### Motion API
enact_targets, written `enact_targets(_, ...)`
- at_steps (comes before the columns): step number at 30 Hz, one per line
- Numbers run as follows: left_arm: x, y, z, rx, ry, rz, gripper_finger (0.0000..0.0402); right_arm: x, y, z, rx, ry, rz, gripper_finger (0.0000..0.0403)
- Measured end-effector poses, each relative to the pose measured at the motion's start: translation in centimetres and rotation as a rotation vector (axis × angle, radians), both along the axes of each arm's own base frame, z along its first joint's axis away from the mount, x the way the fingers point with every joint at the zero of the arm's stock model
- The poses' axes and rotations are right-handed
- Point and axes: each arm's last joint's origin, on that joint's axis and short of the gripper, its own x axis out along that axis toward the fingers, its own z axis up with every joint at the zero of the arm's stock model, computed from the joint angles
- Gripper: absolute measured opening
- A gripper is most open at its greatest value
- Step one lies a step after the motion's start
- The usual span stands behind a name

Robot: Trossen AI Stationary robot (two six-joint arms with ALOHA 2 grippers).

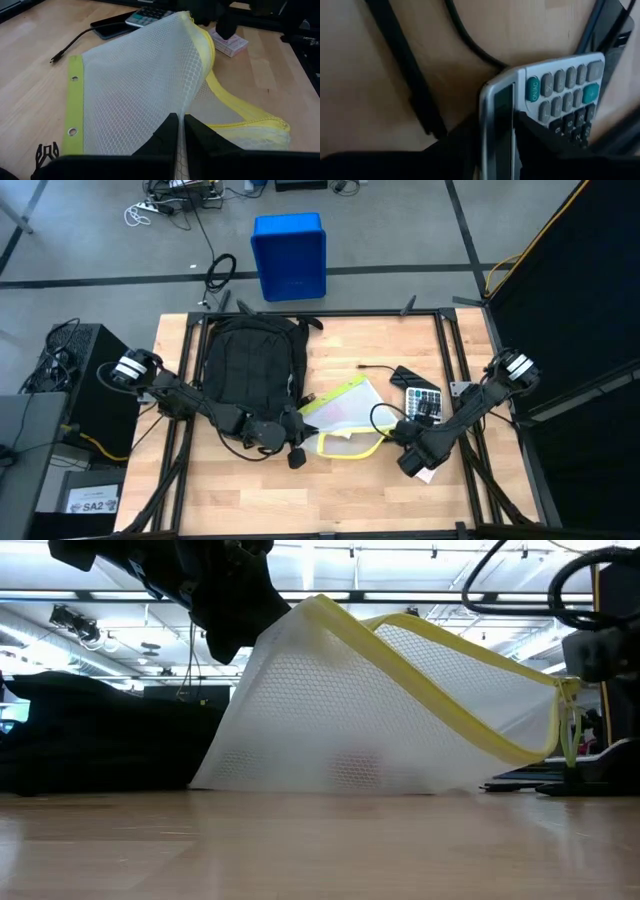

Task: Unpack backpack
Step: Put the gray calculator into the white zip bag

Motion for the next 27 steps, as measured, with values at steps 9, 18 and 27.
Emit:
enact_targets(9,0.0,0.0,0.0,0.001,0.003,-0.003,0.0,-0.5,0.8,2.2,-0.092,0.045,0.026,0.001)
enact_targets(18,0.0,0.0,-0.1,0.002,0.008,-0.005,0.0,-0.7,3.9,7.1,-0.101,-0.011,0.06,0.0003)
enact_targets(27,0.0,0.0,-0.1,0.002,0.008,-0.005,0.0,-0.3,7.3,13.2,0.024,-0.225,0.182,0.0001)
